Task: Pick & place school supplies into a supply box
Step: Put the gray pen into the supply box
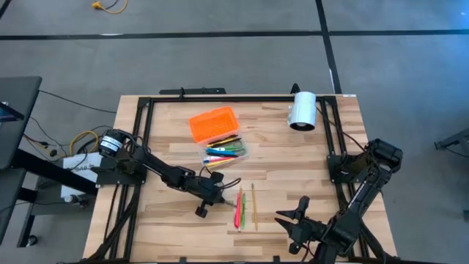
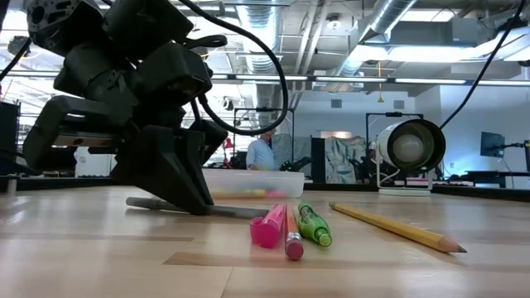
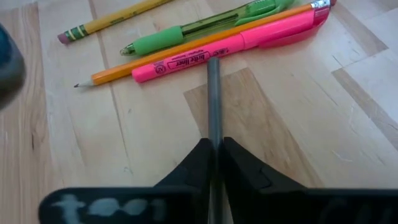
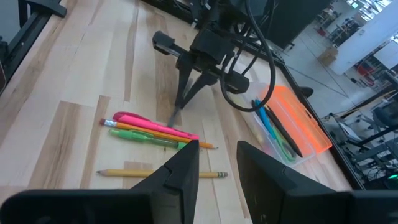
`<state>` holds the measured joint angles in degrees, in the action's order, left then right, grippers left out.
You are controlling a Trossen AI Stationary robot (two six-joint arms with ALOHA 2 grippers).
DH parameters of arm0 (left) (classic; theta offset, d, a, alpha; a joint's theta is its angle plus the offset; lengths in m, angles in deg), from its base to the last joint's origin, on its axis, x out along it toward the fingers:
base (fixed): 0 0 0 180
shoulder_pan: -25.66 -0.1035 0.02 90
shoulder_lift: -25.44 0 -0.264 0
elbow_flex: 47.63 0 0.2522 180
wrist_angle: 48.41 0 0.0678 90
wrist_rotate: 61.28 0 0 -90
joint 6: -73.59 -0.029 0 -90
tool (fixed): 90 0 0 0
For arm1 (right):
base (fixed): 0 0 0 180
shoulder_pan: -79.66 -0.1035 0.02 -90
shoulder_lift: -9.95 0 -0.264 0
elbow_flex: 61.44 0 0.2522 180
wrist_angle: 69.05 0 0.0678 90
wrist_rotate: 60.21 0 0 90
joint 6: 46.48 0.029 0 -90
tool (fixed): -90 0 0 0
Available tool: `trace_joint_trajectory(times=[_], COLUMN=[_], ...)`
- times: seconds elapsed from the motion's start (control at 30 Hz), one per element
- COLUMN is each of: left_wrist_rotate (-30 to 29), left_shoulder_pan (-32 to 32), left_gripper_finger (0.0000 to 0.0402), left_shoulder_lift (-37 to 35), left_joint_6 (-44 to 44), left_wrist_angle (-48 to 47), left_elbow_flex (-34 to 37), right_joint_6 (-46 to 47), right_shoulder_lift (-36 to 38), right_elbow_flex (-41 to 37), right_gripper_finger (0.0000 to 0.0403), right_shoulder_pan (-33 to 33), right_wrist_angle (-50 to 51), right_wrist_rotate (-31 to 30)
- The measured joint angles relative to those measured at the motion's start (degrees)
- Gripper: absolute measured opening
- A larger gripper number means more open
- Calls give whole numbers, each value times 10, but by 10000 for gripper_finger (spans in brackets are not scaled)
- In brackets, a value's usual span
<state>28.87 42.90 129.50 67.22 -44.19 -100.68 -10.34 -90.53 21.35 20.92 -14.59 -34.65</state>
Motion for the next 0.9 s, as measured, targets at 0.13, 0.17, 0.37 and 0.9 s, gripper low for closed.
trace_joint_trajectory(times=[0.13, 0.17, 0.37, 0.9], left_wrist_rotate=[-3, -4, -9, 3], left_shoulder_pan=[0, 0, 4, 3], left_gripper_finger=[32, 32, 25, 46], left_shoulder_lift=[0, 0, 1, 1], left_joint_6=[11, 11, 24, 50], left_wrist_angle=[0, 0, -4, -6], left_elbow_flex=[0, 0, 0, 1], right_joint_6=[0, 0, 9, 10], right_shoulder_lift=[0, -1, -1, -1], right_elbow_flex=[0, 0, 0, 0], right_gripper_finger=[102, 102, 102, 102], right_shoulder_pan=[0, 0, 0, 0], right_wrist_angle=[0, 0, 1, 1], right_wrist_rotate=[0, 0, 1, 2])
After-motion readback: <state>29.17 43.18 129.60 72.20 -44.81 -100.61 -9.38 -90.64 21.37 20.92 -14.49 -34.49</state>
